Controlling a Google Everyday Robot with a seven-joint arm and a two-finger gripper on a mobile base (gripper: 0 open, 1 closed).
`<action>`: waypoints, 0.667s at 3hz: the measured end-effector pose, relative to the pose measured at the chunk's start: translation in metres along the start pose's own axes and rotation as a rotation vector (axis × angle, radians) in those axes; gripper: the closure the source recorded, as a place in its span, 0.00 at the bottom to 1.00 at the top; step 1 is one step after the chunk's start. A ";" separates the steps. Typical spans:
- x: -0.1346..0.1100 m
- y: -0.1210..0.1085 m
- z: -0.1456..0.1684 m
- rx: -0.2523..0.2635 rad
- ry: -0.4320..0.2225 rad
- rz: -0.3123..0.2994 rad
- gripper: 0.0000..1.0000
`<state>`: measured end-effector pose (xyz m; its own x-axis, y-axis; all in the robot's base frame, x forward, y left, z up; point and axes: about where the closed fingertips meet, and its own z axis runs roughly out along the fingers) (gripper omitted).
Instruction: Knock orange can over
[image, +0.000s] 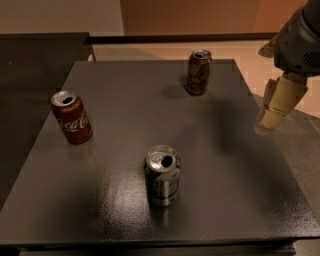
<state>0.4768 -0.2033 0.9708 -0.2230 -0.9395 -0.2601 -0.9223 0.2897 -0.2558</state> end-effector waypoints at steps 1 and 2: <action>-0.013 -0.037 0.044 0.019 -0.060 0.031 0.00; -0.025 -0.074 0.081 0.059 -0.128 0.062 0.00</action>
Offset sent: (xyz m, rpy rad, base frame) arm 0.1579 0.0224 -0.0747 0.2020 -0.1413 -0.0705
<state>0.5766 -0.1865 0.9208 -0.2335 -0.8893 -0.3932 -0.8871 0.3604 -0.2885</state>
